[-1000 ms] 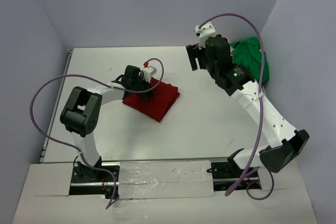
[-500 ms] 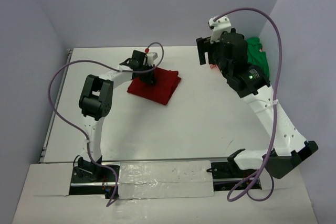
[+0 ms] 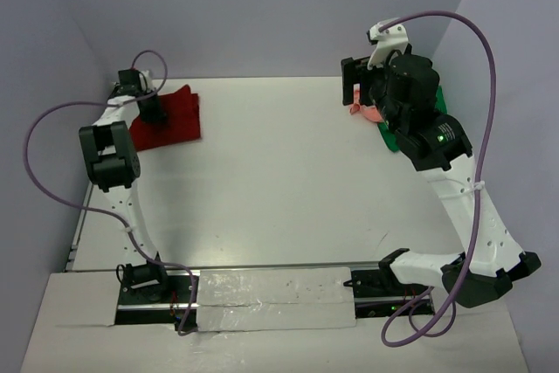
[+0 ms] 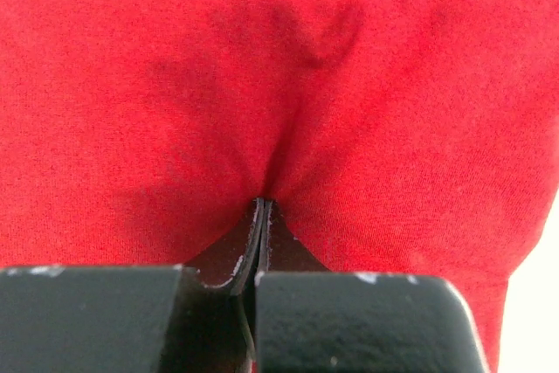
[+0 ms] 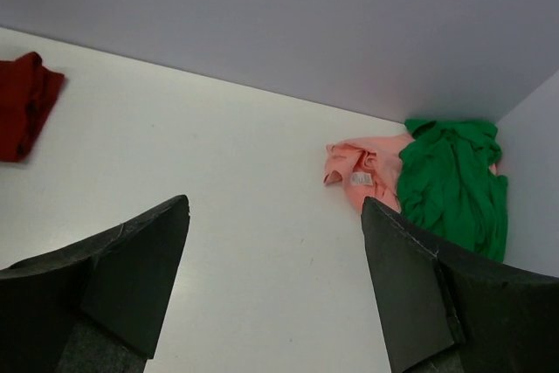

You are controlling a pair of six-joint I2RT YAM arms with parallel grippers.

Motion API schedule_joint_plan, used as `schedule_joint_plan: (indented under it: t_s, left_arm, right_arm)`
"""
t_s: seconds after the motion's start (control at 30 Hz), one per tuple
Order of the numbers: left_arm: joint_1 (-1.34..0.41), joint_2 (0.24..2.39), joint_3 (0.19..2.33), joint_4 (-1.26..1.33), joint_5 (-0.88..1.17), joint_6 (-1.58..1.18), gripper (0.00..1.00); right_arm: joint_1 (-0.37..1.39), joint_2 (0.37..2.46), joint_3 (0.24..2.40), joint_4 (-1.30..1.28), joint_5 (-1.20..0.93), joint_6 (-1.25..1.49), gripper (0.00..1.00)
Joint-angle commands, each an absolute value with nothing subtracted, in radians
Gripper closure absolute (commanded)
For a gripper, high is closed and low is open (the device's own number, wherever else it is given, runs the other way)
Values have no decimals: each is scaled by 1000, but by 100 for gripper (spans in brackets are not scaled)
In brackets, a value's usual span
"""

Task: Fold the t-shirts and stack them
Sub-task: Put the neatly folded tshirt into the corner of the board with the left arm

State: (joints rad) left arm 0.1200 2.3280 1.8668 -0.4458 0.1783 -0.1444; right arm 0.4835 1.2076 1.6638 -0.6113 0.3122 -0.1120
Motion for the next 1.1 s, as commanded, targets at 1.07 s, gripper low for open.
schedule_joint_plan:
  t_s: [1.07]
  left_arm:
    - [232,2433,2128,-98,-52,32,73]
  right_arm:
    - [423,1091,1614,-581,207,-75,14]
